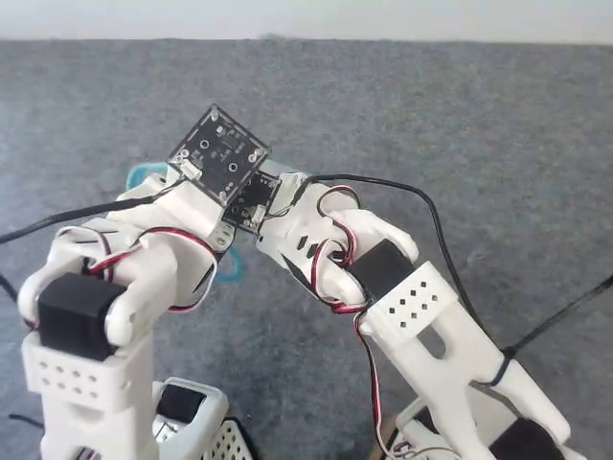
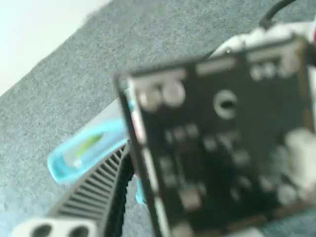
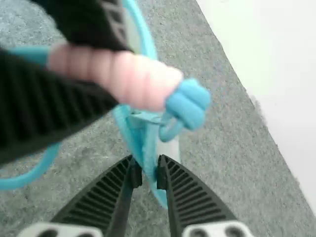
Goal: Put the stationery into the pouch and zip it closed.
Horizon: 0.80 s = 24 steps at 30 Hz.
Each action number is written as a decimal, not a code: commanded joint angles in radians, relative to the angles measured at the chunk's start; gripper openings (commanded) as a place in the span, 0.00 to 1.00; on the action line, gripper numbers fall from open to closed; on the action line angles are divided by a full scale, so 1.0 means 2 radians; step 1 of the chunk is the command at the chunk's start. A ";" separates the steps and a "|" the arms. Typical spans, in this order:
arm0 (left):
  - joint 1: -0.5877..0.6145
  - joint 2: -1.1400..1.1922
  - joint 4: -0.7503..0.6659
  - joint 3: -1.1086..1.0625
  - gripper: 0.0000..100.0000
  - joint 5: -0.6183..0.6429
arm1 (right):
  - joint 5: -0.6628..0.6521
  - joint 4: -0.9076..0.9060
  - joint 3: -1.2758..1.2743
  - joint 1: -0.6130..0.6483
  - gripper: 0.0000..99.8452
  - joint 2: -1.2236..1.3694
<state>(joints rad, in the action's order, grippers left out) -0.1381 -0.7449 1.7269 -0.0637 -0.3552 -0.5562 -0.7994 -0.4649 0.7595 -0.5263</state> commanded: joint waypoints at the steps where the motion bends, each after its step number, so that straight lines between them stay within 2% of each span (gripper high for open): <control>1: 0.003 -0.006 0.005 0.002 0.01 -0.002 | 0.012 0.007 0.038 -0.001 0.01 -0.005; 8: 0.003 -0.008 0.003 -0.007 0.01 -0.001 | 0.015 0.003 0.038 -0.004 0.01 -0.005; 15: 0.008 -0.010 -0.015 -0.046 0.01 -0.001 | 0.035 -0.046 0.045 -0.059 0.01 -0.005; 24: 0.120 -0.007 -0.094 -0.104 0.01 -0.010 | 0.020 -0.049 -0.039 -0.066 0.01 -0.067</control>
<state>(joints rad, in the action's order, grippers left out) 0.0138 -0.7449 1.6303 -0.2417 -0.3552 -0.5025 -0.8991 -0.5002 0.6521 -0.5785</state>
